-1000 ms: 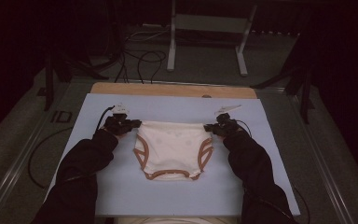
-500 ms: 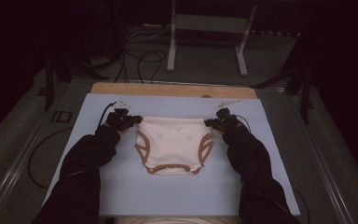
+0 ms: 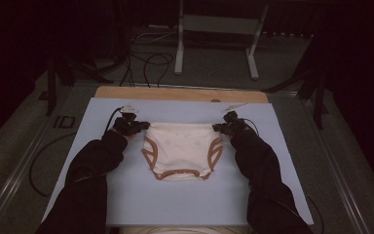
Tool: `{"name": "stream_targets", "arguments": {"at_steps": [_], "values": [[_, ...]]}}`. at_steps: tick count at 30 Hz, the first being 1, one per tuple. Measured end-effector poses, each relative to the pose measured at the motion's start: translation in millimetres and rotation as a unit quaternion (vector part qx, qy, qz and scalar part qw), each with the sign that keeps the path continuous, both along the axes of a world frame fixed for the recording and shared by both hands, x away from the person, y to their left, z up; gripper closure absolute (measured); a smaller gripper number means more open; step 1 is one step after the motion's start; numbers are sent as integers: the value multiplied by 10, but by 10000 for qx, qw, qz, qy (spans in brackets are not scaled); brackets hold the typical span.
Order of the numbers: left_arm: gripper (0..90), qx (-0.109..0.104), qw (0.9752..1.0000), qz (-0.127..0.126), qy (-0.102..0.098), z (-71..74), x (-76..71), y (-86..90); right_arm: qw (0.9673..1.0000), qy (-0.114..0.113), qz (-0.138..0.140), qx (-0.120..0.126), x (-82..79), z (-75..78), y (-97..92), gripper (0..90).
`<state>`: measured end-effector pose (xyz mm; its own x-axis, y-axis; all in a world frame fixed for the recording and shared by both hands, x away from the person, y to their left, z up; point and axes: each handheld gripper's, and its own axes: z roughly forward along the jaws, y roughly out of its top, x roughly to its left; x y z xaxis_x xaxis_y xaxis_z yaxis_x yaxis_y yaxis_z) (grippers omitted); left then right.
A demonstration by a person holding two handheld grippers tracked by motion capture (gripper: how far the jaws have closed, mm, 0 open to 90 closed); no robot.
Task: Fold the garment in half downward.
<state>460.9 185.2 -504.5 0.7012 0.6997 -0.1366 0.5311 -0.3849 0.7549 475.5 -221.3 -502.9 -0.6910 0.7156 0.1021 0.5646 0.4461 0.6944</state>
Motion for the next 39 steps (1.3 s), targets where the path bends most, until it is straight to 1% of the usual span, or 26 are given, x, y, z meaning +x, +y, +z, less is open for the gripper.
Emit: {"name": "stream_targets", "arguments": {"at_steps": [2, 5, 6, 7, 8, 9, 12, 13, 14, 15, 16, 17, 19, 20, 22, 23, 25, 26, 27, 28, 29, 30, 33, 35, 37, 39], "values": [[877, -14, 10000, 6, 30, -12, 6, 0, 10000, 27, -9, -35, 10, -25, 8, 881], [870, 2, 10000, 3, 79, -27, 13, -8, 10000, 43, -36, -3, 20, -49, 13, 867], [865, 36, 10000, 0, 58, -28, 8, -13, 10000, 35, -54, 10, 19, -48, 15, 839], [852, 32, 10000, -2, 75, -24, 4, -18, 10000, 25, -67, 18, 20, -44, 14, 790], [797, 44, 10000, -47, 71, -17, -3, -21, 10000, 30, -86, 36, 20, -36, 14, 741], [744, 119, 9999, -40, 15, -7, -15, -31, 9999, 33, -97, 72, 16, -25, 13, 691], [586, 87, 9999, -77, 81, 17, -22, -42, 9998, 8, -88, 151, 6, 11, 11, 550], [548, 97, 9998, -111, 102, 25, -23, -45, 9997, 17, -98, 204, 2, 22, 12, 506], [507, 139, 9998, -102, 79, 33, -28, -48, 9997, 18, -114, 224, 0, 33, 11, 462], [479, 130, 9998, -115, 89, 43, -33, -47, 9996, -2, -132, 239, -1, 44, 9, 427], [433, 117, 9998, -137, 109, 53, -39, -46, 9995, 12, -130, 282, -7, 54, 8, 397], [397, 155, 9998, -116, 78, 64, -49, -49, 9995, 13, -139, 298, -15, 66, 7, 370], [324, 162, 9997, -194, 63, 93, -72, -51, 9993, 23, -123, 354, -31, 84, 7, 315], [275, 181, 9996, -192, 43, 108, -85, -57, 9992, 24, -118, 384, -40, 93, 5, 290], [186, 141, 9993, -327, 96, 140, -107, -60, 9988, 30, -105, 479, -59, 113, -5, 226], [131, 124, 9991, -397, 104, 156, -124, -67, 9985, 13, -96, 534, -68, 126, -17, 209], [69, 77, 9983, -565, 93, 191, -164, -81, 9978, 40, 13, 665, -102, 148, -34, 142], [27, 53, 9980, -629, 84, 211, -183, -87, 9976, 25, 21, 688, -118, 159, -41, 150], [20, 34, 9978, -655, 74, 232, -202, -94, 9974, 13, 39, 714, -137, 167, -43, 149], [20, 18, 9977, -671, 28, 253, -223, -100, 9975, 50, 85, 697, -166, 179, -38, 133], [19, -44, 9974, -725, 20, 272, -242, -103, 9976, 9, 139, 676, -191, 186, -36, 137], [19, -67, 9970, -767, 7, 291, -262, -110, 9975, 17, 171, 681, -217, 195, -34, 131], [20, -37, 9961, -875, -99, 347, -325, -129, 9979, -56, 278, 588, -294, 216, -17, 108], [19, -76, 9955, -932, -169, 390, -371, -134, 9977, -79, 321, 591, -348, 236, -9, 107], [19, -139, 9948, -978, -236, 434, -427, -139, 9975, -151, 342, 604, -402, 258, -9, 107], [19, -153, 9940, -1044, -304, 468, -482, -151, 9971, -202, 353, 644, -458, 281, -10, 107]]}}
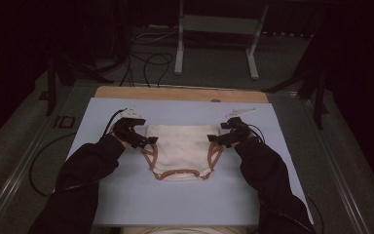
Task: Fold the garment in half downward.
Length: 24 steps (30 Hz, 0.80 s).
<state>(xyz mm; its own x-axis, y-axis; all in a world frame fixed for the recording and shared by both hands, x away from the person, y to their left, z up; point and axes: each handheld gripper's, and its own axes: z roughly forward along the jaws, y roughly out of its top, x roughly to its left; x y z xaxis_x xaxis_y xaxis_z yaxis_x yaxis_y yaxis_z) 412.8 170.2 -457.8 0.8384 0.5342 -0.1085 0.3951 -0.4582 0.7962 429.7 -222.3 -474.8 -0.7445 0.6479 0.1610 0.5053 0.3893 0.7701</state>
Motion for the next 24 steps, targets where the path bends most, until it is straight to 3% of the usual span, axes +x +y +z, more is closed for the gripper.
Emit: {"name": "stream_targets", "arguments": {"at_steps": [4, 10, 15, 21, 24], "values": [[19, -58, 9998, -148, -95, 56, -111, -24, 9999, -121, 3, 33, -116, 39, -18, 107], [19, -134, 9993, -357, -37, 73, -248, -42, 9998, -181, 19, -63, -314, 46, -35, 107], [19, -119, 9989, -457, -80, 37, -366, -68, 9998, -204, -12, 41, -467, 26, -73, 107], [15, -71, 9983, -579, -86, -25, -498, -120, 9996, -291, 35, -7, -623, -31, -99, 107], [15, -114, 9974, -693, -128, -68, -599, -135, 9994, -334, 36, 107, -681, -54, -110, 107]]}}
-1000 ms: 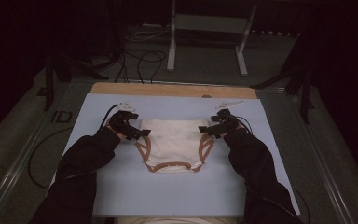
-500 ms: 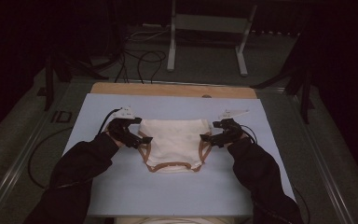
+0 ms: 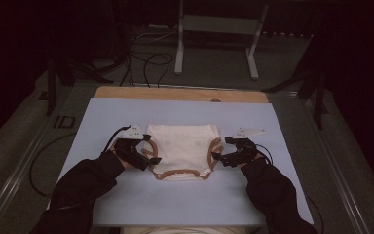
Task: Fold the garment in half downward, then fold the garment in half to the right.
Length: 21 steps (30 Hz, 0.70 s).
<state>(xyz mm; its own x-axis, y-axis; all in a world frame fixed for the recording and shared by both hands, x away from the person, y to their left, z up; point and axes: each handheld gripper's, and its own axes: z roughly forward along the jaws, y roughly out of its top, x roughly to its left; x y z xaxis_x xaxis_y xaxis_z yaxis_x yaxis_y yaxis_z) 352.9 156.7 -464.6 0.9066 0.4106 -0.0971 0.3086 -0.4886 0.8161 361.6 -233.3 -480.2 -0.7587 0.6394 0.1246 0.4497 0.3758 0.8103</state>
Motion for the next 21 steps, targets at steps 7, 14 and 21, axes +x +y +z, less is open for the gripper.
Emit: {"name": "stream_targets", "arguments": {"at_steps": [7, 14, 21], "values": [[16, -111, 9998, -154, -79, -169, -139, -12, 10000, -47, 4, 85, -41, -30, 4, 103], [16, -75, 9997, -200, -79, -224, -156, 7, 10000, -32, 34, 18, -27, -56, 27, 103], [16, 38, 9995, -294, -107, -255, -209, -2, 9999, -129, 67, 4, -20, 7, 64, 103]]}}
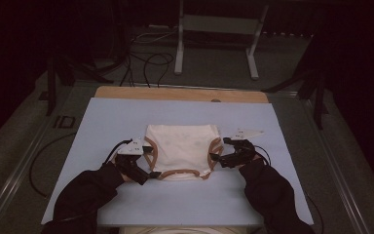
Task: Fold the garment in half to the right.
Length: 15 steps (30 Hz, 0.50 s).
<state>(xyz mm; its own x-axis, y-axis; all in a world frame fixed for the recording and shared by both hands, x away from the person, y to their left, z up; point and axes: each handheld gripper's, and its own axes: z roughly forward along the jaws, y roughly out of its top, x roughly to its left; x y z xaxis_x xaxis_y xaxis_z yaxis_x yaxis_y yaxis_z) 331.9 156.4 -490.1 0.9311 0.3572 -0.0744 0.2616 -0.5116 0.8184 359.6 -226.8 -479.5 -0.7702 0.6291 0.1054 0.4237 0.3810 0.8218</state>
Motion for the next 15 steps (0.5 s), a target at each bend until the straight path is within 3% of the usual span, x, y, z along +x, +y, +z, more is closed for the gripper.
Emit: {"name": "stream_targets", "arguments": {"at_steps": [15], "values": [[27, 404, 9986, -306, 115, -85, -31, -62, 9996, -152, 221, -50, 191, 192, 231, 103]]}}
